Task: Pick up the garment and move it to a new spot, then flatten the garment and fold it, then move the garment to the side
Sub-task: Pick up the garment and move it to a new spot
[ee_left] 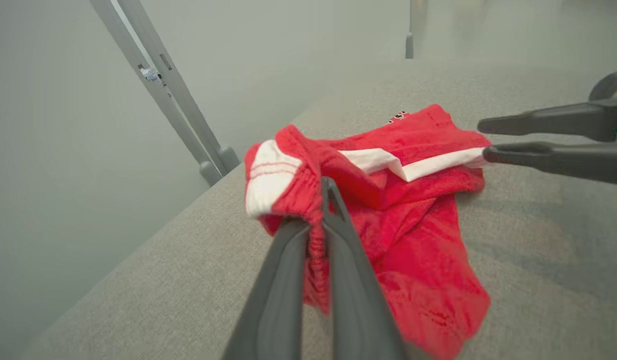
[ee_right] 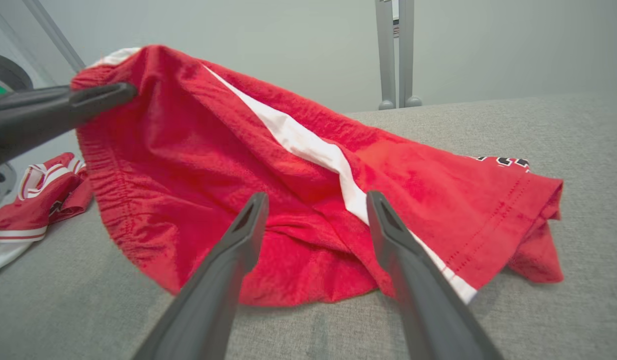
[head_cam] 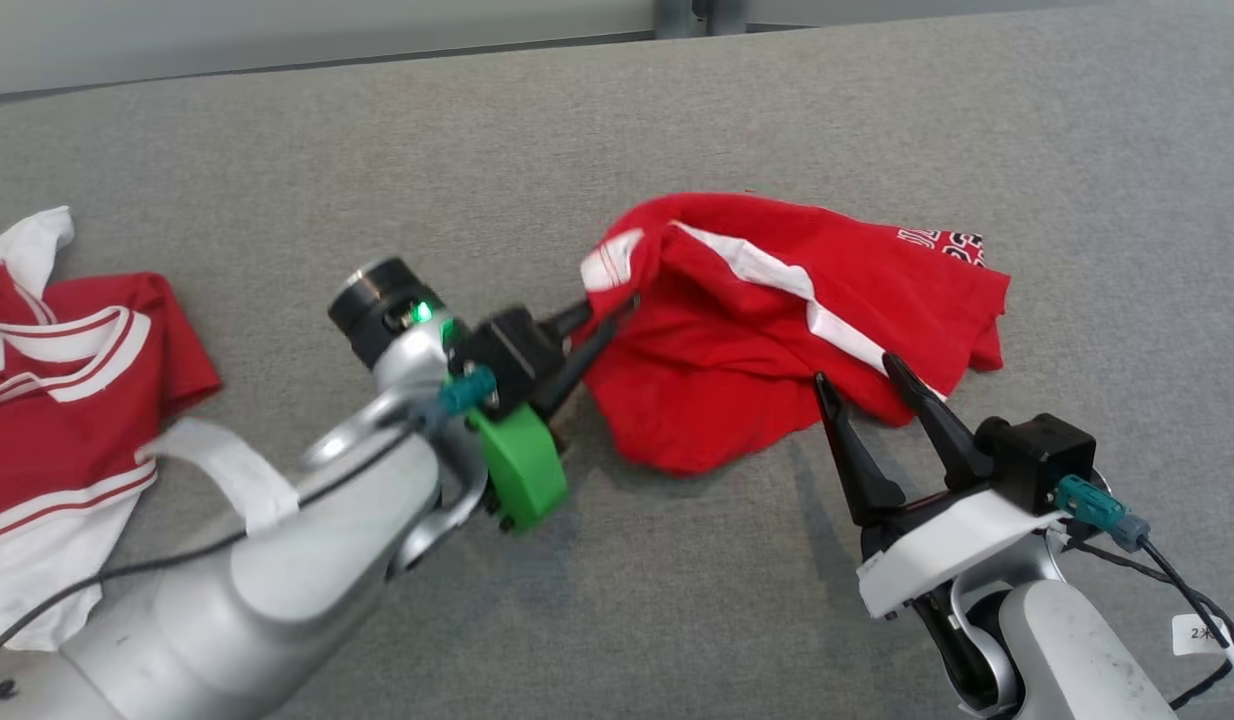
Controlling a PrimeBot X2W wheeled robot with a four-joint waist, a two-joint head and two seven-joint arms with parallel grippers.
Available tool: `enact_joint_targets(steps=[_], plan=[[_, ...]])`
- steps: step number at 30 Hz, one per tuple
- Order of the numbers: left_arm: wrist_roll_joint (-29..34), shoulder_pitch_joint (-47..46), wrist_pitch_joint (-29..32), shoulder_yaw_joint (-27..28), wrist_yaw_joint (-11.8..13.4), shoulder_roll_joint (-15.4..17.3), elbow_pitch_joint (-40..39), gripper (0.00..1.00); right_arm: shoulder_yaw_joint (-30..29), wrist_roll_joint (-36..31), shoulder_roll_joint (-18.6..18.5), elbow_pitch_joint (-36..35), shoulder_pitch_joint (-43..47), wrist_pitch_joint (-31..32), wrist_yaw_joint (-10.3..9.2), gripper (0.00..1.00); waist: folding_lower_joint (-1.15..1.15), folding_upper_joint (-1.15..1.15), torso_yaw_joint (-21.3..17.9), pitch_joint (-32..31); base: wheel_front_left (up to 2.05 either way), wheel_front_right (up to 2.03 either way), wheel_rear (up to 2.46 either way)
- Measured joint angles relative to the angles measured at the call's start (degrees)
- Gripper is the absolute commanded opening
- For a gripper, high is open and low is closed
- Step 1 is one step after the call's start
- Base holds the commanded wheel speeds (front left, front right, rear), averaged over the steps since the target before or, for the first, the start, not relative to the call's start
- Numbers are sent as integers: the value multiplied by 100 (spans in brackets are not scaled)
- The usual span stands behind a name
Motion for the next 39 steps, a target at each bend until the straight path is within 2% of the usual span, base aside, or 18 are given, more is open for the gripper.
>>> enact_joint_targets(steps=[5,9,12,13,14,20,26,31,33,35,39], plan=[[414,647,-42,-521,42,421,-520,0,-34,-26,-14,-65,105,114,0,100,0,0,217,-110,0,0,0],[621,987,105,-671,68,601,-662,0,-29,-22,-16,-75,197,201,0,100,0,0,277,-288,0,0,0],[709,1217,244,-720,198,751,-634,0,-31,-4,-29,-86,218,245,0,100,0,0,296,-422,0,0,0],[699,1291,248,-720,240,780,-614,42,-45,0,-32,-88,243,247,0,100,0,0,300,-465,0,0,0],[691,1357,281,-726,289,791,-590,100,-59,2,-34,-91,279,248,0,100,0,0,302,-503,0,0,0],[359,1789,400,-635,544,772,-366,100,-109,31,-27,-97,387,279,0,100,0,0,295,-695,0,0,0],[-500,2336,-126,118,1029,706,-475,100,-334,33,-78,-122,515,390,0,100,0,0,296,-839,0,0,0],[-1230,2858,-420,1410,1389,465,-935,100,-936,-259,24,-121,573,333,-2,100,0,0,366,-909,0,0,0],[-1224,3162,-445,2329,1466,187,-1310,100,-1105,-256,153,-119,643,247,-1,100,0,0,405,-960,0,0,0],[-1141,3532,-456,3230,1357,-162,-1645,100,-1225,-98,198,-125,685,118,-2,100,0,0,456,-1014,0,0,0],[-753,4308,-453,4466,969,-812,-1768,100,-1468,-7,271,-68,737,-75,-1,100,0,0,547,-1172,0,0,0]])
